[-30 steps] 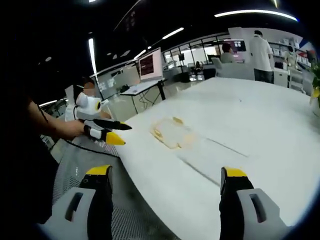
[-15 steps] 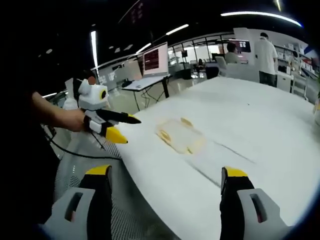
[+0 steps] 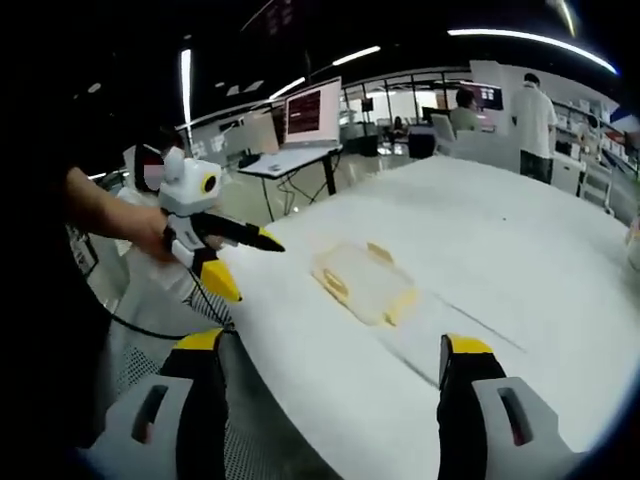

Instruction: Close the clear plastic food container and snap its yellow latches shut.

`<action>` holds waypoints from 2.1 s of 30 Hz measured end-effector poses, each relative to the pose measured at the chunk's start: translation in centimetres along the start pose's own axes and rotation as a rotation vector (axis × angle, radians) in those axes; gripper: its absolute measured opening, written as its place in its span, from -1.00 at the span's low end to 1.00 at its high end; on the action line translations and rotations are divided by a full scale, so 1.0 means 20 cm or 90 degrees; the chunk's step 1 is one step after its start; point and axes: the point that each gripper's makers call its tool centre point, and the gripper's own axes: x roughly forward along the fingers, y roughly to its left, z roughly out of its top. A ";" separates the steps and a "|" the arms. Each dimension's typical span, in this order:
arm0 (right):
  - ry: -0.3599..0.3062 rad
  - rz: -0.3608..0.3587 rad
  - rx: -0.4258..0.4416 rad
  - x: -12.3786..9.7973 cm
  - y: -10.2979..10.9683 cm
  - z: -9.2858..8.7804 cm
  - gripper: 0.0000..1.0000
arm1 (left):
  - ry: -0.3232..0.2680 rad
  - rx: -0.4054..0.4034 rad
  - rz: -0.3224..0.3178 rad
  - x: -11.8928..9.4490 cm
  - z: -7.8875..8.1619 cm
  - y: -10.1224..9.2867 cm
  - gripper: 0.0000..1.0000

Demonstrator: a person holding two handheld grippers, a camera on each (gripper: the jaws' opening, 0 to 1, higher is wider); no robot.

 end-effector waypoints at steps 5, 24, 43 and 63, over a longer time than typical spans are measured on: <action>0.015 -0.012 -0.016 0.06 -0.01 0.00 0.69 | 0.016 0.011 -0.029 0.00 -0.02 0.06 0.62; 0.038 -0.029 -0.045 0.25 -0.11 0.08 0.61 | 0.093 0.093 -0.070 0.03 -0.05 0.30 0.54; 0.061 -0.030 -0.086 0.30 -0.19 0.10 0.43 | 0.139 0.155 -0.086 0.07 -0.04 0.39 0.50; 0.109 -0.006 -0.135 0.46 -0.30 0.11 0.39 | 0.187 0.226 -0.099 0.13 -0.05 0.50 0.42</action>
